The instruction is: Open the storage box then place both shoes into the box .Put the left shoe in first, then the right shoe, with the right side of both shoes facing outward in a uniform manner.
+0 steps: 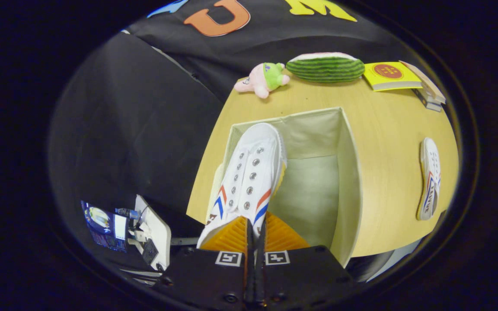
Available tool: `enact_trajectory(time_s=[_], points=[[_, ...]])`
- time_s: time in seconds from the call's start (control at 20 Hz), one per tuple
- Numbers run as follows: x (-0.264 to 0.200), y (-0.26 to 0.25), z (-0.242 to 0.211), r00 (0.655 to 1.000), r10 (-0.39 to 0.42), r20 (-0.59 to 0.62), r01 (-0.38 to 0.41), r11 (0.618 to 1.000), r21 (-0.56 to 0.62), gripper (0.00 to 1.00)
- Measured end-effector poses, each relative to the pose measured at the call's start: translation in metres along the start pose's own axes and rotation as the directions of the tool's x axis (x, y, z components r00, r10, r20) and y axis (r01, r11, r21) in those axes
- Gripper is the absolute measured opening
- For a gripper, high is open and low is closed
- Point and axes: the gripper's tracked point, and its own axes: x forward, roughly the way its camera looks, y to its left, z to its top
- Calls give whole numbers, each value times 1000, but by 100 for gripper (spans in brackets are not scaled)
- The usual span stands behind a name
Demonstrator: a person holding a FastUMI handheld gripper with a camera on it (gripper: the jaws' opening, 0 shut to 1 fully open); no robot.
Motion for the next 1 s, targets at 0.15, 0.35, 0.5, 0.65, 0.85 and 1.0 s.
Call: enact_trajectory(time_s=[0.15,0.35,0.5,0.65,0.85,1.0], points=[[7,5,1,999,47,3,-47,999,12,22],[-4,3,16,997,34,72,-31,999,-44,57],[-27,2,27,986,2,165,20,991,-132,86],[-60,-5,33,965,-30,261,90,971,-222,91],[-104,-36,42,923,-105,371,221,932,-287,91],[-136,-75,49,884,-175,434,318,905,-284,91]])
